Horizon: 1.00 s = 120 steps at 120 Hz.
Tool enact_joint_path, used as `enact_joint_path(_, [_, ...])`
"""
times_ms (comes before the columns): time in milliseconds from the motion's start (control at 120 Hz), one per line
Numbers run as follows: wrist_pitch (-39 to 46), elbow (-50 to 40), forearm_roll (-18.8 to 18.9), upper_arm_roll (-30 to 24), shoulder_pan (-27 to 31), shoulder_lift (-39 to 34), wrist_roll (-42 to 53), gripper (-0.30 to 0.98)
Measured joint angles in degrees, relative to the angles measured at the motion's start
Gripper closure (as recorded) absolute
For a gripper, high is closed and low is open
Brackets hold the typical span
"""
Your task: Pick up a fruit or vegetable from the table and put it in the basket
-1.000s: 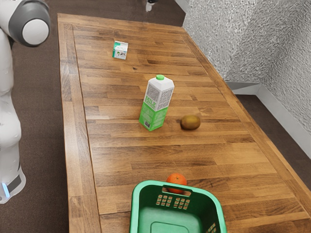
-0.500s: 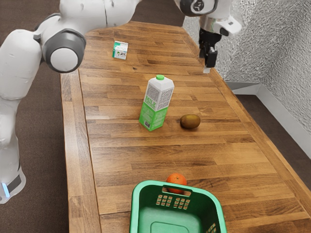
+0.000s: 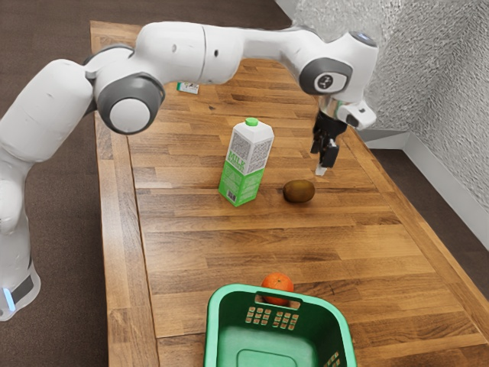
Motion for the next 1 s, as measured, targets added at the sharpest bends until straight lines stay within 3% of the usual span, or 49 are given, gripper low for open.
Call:
enact_joint_path(417, [-2.4, -9.9, -0.7, 0.3, -1.6, -3.3, 1.7, 0.02])
enact_joint_path(617, [0.1, -12.1, -0.7, 0.8, -0.6, -2.7, 2.2, -0.02])
enact_joint_path(1000, [6.8, -12.1, -0.8, 1.9, -0.3, -0.7, 3.1, 0.02])
